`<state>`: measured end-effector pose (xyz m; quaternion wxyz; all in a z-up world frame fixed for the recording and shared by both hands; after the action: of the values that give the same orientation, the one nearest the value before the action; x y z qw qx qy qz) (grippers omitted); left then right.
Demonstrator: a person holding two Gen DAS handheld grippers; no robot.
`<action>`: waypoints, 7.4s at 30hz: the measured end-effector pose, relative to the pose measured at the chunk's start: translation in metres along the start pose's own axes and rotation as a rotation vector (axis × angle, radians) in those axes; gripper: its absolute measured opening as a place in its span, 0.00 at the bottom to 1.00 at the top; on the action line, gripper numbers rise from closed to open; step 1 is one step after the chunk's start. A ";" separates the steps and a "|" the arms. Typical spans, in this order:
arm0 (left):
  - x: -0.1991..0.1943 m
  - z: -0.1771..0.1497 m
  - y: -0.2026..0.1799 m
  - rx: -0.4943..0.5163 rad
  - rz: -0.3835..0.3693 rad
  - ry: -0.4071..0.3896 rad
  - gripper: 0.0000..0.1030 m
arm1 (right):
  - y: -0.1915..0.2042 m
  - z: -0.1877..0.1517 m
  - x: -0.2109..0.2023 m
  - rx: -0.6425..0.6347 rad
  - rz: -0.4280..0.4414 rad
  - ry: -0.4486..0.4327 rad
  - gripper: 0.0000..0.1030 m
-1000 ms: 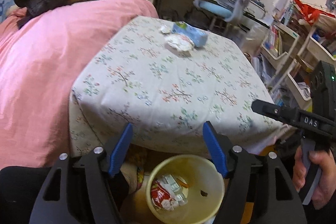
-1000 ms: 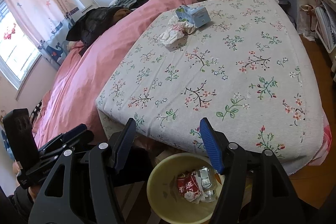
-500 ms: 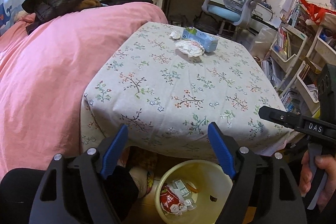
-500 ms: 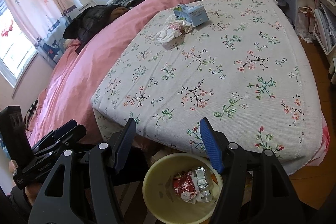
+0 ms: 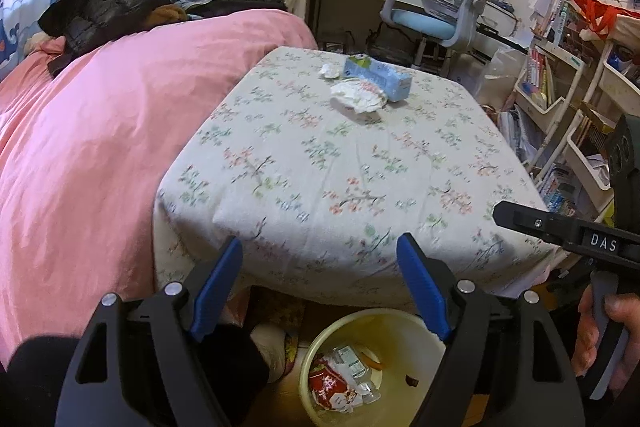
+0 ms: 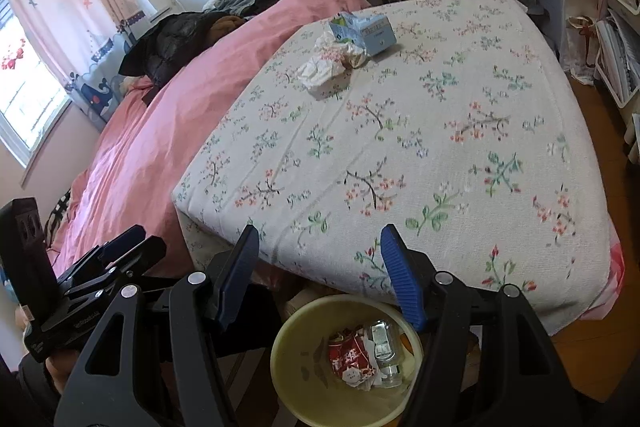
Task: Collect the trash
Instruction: 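Move both tools back to the table and grasp a white tissue with the left tool, then grasp the blue milk carton with the right tool while the left tool holds the tissue, then lift the milk carton with the right tool and hold the tissue with the left, then carry the carton and tissue to the yellow bucket and open both tools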
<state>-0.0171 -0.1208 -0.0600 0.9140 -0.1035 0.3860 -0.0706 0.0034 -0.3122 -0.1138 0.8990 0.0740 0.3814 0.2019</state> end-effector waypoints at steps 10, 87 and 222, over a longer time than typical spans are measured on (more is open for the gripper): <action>0.052 0.060 -0.041 0.132 -0.024 -0.010 0.80 | -0.034 0.094 -0.016 -0.077 -0.063 -0.091 0.59; 0.145 0.167 0.039 -0.300 -0.210 0.290 0.08 | -0.103 0.223 0.205 -0.173 -0.155 -0.012 0.38; 0.027 0.021 -0.019 0.077 -0.197 0.121 0.08 | 0.048 -0.056 0.002 -0.085 0.026 0.141 0.51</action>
<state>0.0157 -0.1425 -0.0600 0.8810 -0.1015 0.4252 -0.1809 -0.0497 -0.2690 -0.1406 0.8696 0.0263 0.4339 0.2341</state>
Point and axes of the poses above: each gripper's, at about its wrist camera, not at the fingertips, and x roughly the way its jaws point, y to its left, z to its top, the point moved 4 cm from there along x, roughly the way its jaws point, and after that the axes turned 11 degrees about -x, right-handed, at the moved point
